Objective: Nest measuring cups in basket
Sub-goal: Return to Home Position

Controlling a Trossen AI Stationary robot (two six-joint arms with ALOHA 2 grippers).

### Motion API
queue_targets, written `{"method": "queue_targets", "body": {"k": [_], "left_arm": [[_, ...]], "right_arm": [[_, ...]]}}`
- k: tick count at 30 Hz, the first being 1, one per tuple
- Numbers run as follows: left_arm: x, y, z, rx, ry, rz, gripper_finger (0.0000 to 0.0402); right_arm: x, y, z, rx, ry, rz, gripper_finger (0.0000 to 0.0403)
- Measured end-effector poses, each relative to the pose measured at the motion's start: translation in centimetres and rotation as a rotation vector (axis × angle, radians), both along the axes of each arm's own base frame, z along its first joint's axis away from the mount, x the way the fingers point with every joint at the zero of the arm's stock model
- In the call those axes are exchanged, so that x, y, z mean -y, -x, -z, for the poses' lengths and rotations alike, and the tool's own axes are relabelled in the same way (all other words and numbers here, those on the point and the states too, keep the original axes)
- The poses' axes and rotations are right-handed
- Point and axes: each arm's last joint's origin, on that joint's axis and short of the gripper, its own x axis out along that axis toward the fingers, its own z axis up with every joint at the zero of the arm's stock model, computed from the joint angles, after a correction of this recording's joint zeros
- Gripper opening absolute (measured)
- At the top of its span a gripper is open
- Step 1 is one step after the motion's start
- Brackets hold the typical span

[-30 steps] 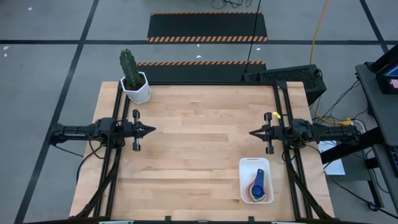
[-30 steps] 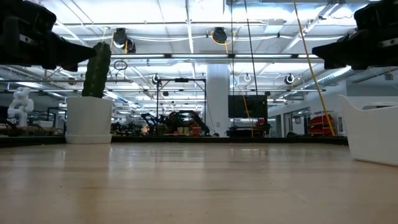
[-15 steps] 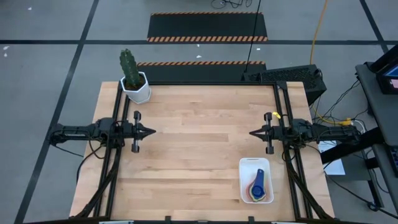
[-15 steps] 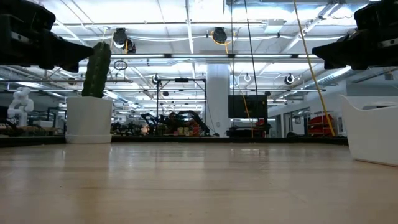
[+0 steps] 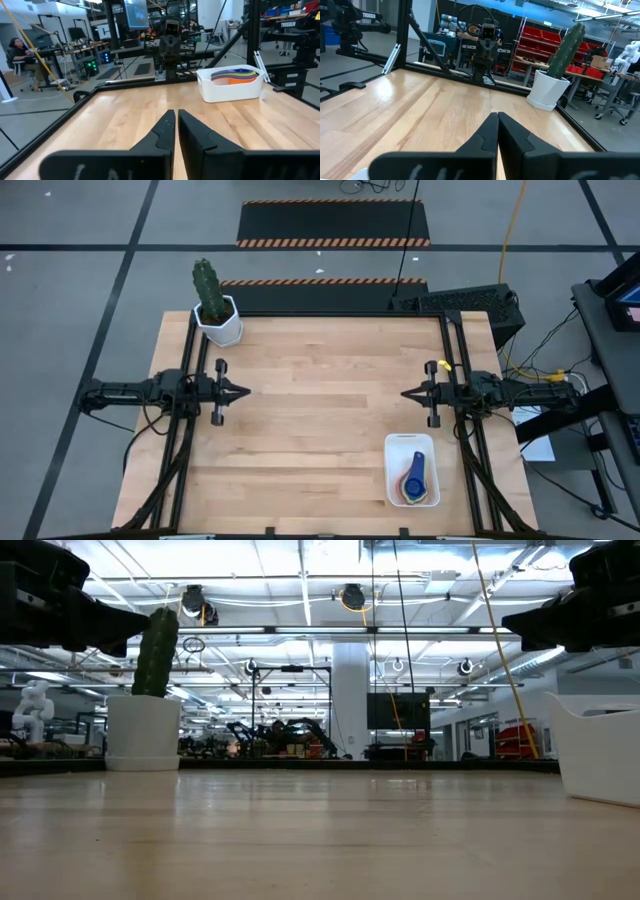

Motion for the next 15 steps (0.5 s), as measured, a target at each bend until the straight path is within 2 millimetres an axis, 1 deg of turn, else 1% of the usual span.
{"method": "queue_targets", "body": {"k": [6,15], "left_arm": [[-0.01,0.0,-0.01,0.001,0.001,-0.003,0.0023],[-0.01,0.0,-0.01,0.001,0.002,-0.003,0.0006]], "right_arm": [[0.0,0.0,0.0,0.0,0.0,0.0,0.0],[0.0,0.0,0.0,0.0,0.0,0.0,0.0]]}}
